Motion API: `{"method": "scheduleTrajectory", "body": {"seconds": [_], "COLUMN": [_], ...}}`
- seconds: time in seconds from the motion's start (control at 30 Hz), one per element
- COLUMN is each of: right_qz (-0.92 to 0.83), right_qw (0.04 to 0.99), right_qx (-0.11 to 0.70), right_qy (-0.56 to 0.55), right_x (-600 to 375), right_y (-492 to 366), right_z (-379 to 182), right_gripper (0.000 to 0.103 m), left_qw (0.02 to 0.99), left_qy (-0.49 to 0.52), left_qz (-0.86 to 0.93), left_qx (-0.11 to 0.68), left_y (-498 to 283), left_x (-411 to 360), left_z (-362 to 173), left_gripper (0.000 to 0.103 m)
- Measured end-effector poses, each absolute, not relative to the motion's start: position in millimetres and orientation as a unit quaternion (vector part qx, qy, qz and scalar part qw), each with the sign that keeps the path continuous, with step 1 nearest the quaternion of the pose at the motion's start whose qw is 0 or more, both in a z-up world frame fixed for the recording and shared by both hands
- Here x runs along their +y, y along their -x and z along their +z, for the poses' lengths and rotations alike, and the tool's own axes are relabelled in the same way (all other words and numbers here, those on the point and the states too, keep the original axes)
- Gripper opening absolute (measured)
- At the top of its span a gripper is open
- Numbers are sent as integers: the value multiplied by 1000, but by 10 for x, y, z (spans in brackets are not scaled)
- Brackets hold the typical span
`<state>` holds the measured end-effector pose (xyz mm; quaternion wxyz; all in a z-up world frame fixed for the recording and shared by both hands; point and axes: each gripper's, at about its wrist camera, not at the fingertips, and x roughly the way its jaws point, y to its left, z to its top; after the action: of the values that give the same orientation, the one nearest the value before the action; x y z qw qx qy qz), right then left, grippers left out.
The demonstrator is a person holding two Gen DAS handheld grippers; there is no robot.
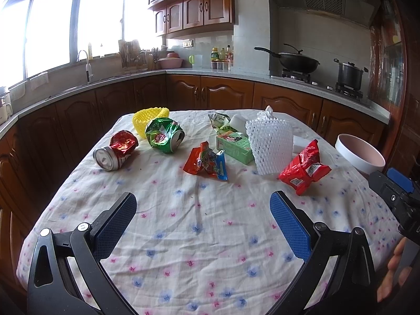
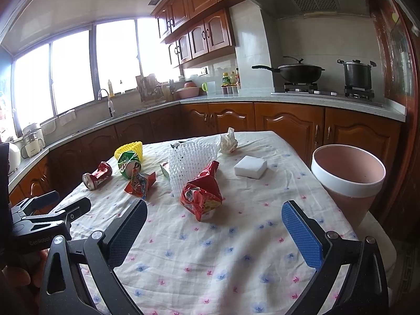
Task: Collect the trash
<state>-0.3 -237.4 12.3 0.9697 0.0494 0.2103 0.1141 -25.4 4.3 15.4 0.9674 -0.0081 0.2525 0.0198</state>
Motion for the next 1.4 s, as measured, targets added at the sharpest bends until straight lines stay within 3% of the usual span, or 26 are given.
{"method": "scheduleTrajectory", "body": {"seconds": [0.47,0.9,1.1,1.23,1.4], "right_qz": [127,158,168,176,175], "right_qw": [963,942,929,921,914], "right_qx": [229,275,308,328,349], "right_qy": [-65,-107,-116,-113,-112], "right_x": [-2401,-2436,-2371,-2278,-2235], "right_y": [-140,-604,-891,-1040,-1212], "right_z": [93,78,5,-64,-155], "right_gripper": [103,102,96,83,77], "left_qw": [958,937,919,908,903], "left_qy": [32,55,63,61,56], "left_qz": [15,3,-16,-19,-17], "left_qx": [285,346,389,413,425], "left_y": [4,-692,-1119,-1342,-1512], "left_x": [175,373,396,370,342], "left_z": [80,37,-48,-139,-198], "left_gripper": [103,100,84,70,56]}}
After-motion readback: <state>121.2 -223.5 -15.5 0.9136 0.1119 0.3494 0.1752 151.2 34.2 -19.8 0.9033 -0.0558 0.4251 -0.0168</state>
